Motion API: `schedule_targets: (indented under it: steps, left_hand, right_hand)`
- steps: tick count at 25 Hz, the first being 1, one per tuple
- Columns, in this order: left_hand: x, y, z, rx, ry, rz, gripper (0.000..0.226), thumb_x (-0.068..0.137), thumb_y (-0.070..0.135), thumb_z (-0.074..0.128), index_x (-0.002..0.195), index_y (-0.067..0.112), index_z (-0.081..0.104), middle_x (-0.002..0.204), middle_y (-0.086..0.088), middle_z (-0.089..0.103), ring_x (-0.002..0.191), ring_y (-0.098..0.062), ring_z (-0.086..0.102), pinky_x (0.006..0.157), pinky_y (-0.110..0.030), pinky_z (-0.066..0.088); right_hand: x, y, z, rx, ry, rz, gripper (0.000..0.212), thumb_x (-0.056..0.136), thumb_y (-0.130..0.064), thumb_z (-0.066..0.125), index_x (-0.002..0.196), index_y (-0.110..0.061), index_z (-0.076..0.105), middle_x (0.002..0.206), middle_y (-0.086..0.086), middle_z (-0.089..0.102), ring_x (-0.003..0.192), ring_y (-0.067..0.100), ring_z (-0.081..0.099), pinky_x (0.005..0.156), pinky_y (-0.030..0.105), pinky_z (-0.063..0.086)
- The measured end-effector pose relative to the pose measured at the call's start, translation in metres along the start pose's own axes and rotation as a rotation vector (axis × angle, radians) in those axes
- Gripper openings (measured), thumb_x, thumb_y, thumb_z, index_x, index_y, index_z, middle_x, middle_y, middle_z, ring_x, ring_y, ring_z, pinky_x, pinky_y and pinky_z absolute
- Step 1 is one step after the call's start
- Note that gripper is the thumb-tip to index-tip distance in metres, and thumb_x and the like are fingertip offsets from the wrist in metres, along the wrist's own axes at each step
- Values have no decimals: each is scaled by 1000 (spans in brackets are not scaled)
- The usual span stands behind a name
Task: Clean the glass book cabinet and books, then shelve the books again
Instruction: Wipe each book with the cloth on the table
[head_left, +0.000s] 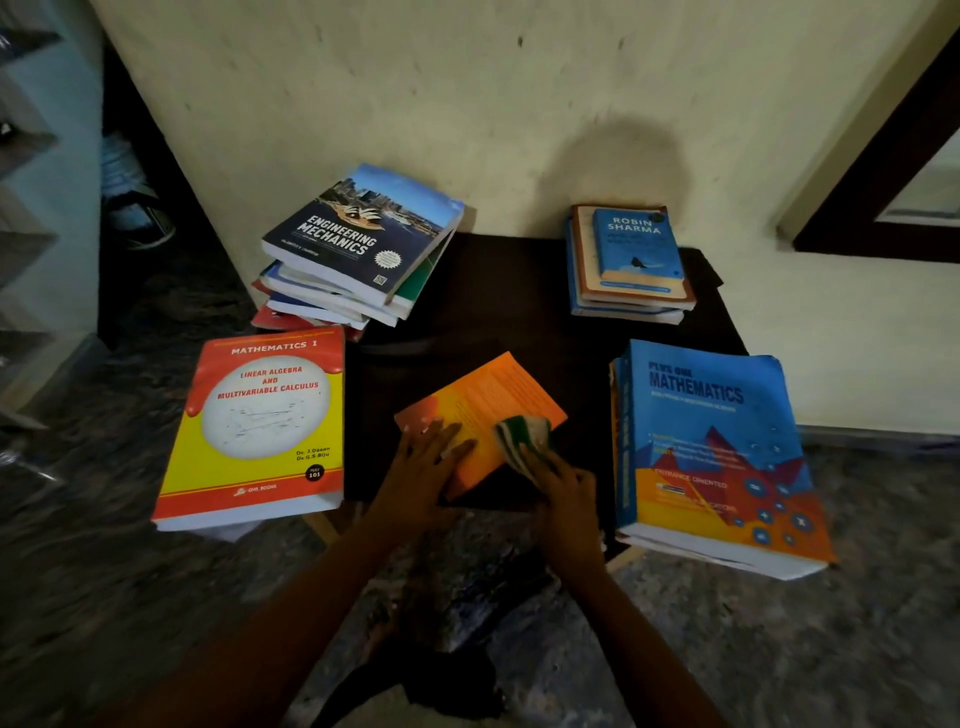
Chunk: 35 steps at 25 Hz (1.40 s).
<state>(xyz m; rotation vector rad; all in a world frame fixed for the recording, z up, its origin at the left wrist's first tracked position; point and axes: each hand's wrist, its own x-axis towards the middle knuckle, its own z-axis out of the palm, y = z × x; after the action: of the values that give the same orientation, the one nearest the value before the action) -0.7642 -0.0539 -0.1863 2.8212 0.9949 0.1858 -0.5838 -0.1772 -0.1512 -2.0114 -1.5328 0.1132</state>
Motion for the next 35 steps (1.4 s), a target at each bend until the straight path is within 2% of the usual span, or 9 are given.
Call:
schedule_targets:
  steps: [4,6,9,13,17,22,25,30,35]
  left_hand:
    - [21,0,-12,62,-94,32,75,73,61,39,132,15,43,126,-17,59,110,-42,59,79,-56,50]
    - [19,-1,-23,32,-14,125,61,73,31,55,127,3,53,120,-25,61,104,-45,61,79,-53,52]
    - [9,-5,-46,-122,258,114,42,76,22,46,102,-2,68,96,-19,71,79,-32,71,60,-31,56]
    - [-9,-9,-91,-628,575,-332,32,89,34,46,103,11,64,91,-1,66,77,-8,59,76,-3,41]
    - [-49,-26,-110,-1281,791,-904,12,96,25,51,91,16,59,86,-4,64,82,-24,61,56,-29,54]
    - [-100,-73,-116,-1743,1094,-1155,20,99,23,43,103,8,55,97,-10,61,87,-24,57,70,-39,49]
    - [-117,-92,-111,-1641,1027,-1248,29,99,21,42,116,1,56,110,-18,61,98,-30,57,81,-47,49]
    - [-113,-86,-122,-546,660,-1061,62,79,44,41,109,-5,64,115,-24,61,111,-35,53,96,-41,39]
    - [-18,-52,-133,-970,616,-738,21,91,13,59,112,16,60,116,-2,59,112,-20,55,88,-20,42]
  right_hand:
    - [4,9,-24,31,-10,79,57,70,-1,38,122,-11,60,122,22,58,94,47,54,84,36,33]
    - [7,8,-28,32,-13,36,58,71,2,41,124,-12,59,125,21,56,97,47,53,85,36,33]
    - [20,1,-29,92,-46,19,52,81,-8,37,129,-18,54,133,14,52,107,41,49,88,21,25]
    - [51,-28,-34,173,10,-93,47,86,-19,33,128,-19,54,131,13,53,104,38,51,83,14,21]
    - [79,-72,-27,267,25,-218,41,89,-26,33,128,-28,46,133,7,52,107,26,46,89,12,23]
    - [95,-114,12,269,-102,-391,50,82,-12,33,127,-15,54,131,12,54,115,24,52,85,17,26]
    - [99,-132,30,284,-132,-437,47,82,-10,36,124,-9,58,129,14,56,115,22,52,83,18,27]
    - [104,-125,38,283,-169,-361,44,85,-12,39,125,-14,57,129,13,56,110,32,56,89,27,34]
    - [124,-87,-2,253,-40,-201,51,77,-2,44,125,-16,53,125,14,58,112,24,55,90,17,28]
